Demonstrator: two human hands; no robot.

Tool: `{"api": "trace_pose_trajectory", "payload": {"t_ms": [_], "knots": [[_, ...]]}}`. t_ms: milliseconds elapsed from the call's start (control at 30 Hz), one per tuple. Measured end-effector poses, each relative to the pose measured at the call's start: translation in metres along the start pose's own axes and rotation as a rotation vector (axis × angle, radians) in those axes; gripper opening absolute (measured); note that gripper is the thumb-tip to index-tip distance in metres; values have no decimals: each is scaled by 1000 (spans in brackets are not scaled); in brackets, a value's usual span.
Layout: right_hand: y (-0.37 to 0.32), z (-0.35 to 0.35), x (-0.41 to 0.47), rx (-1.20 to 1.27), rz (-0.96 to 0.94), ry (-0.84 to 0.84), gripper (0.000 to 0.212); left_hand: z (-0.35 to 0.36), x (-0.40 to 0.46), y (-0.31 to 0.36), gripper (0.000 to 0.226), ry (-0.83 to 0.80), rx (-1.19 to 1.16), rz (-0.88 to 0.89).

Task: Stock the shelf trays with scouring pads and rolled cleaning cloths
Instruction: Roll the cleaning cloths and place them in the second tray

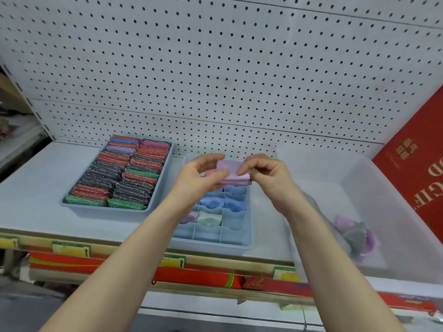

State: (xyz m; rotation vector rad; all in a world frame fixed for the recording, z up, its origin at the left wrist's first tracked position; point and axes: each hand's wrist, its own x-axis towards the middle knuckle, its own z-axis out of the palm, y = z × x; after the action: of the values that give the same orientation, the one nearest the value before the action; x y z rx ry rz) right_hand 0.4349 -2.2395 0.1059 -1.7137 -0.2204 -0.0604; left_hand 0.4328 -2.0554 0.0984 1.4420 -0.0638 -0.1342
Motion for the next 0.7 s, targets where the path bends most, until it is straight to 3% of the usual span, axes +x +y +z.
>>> {"api": "trace_pose_trajectory", "payload": {"t_ms": [167,267,367,533,633,700], "knots": [[6,1,-5,34,190,-37,22,-10,0,-19,32,7,88,12],[18,3,-11,-52,283,-176,35,-15,-3,-26,32,-28,109,7],[33,10,-17,-84,320,-167,24,-19,-5,-39,33,-87,202,9],[62,13,-39,-633,297,-17,20,-39,0,-89,36,-174,687,-10],[64,23,-48,-805,225,20,13,-42,-2,-106,37,-258,1059,119],[71,30,-48,-961,182,22,17,-40,-2,-110,36,-279,1120,188]]}}
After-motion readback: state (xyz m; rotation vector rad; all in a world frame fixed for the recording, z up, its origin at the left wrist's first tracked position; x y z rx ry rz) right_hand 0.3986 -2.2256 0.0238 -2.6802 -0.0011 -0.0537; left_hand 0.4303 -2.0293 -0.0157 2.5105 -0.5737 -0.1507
